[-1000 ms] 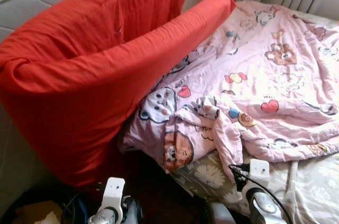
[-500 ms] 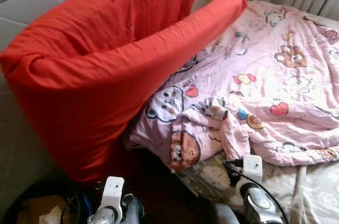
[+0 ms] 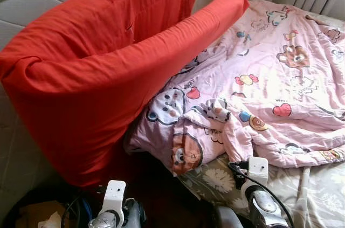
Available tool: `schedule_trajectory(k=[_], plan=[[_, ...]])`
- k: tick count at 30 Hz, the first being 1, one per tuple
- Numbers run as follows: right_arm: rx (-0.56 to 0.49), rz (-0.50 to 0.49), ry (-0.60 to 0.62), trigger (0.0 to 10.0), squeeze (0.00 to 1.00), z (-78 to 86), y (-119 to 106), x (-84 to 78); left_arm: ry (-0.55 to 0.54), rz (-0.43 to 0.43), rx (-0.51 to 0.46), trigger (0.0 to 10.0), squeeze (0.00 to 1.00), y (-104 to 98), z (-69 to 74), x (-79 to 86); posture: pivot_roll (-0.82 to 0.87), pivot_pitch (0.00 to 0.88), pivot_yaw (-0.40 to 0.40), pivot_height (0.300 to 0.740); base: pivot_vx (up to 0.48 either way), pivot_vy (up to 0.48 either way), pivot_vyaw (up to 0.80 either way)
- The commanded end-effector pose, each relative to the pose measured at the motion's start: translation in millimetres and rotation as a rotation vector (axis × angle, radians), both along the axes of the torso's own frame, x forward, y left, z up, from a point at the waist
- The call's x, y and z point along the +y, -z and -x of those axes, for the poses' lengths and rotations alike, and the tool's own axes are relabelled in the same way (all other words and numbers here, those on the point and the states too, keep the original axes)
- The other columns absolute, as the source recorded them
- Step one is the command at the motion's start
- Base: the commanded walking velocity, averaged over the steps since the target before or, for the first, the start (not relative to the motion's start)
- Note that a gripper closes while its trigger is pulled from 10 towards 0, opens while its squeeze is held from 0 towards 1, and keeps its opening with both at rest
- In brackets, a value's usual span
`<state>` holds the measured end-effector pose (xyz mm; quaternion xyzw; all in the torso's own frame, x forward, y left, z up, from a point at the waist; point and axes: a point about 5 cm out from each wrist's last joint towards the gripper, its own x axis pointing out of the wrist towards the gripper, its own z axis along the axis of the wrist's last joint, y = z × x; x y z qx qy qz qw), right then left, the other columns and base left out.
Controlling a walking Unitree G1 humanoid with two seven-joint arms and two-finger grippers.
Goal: Clean up the room
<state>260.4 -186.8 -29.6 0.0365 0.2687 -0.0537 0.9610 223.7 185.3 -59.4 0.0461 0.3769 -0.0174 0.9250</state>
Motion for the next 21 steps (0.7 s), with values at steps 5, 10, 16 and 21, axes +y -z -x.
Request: schedule_trajectory(k=[5,10,16,21], plan=[[-0.007,-0.006,0.000,10.0,0.00,-1.5,-0.9,3.5,-0.001,0.008,0.076,10.0,0.00,10.7,15.7,-1.4,-0.10,0.144,0.021,0.632,0.000,0.000,0.00],[-0.010,-0.014,0.000,10.0,1.00,-0.5,-0.5,3.1,0.000,0.008,0.074,10.0,0.00,10.4,15.2,-1.5,-0.09,0.144,0.021,0.632,0.096,0.000,0.00],[-0.009,-0.010,0.001,10.0,1.00,0.5,0.0,1.5,0.001,0.008,0.073,10.0,0.00,10.3,14.9,-1.7,-0.09,0.146,0.021,0.632,0.244,0.000,0.00],[-0.005,-0.008,-0.003,10.0,0.00,0.5,0.1,0.9,0.003,0.008,0.072,10.0,0.00,10.1,14.7,-1.9,-0.09,0.146,0.022,0.632,0.247,0.000,0.00]])
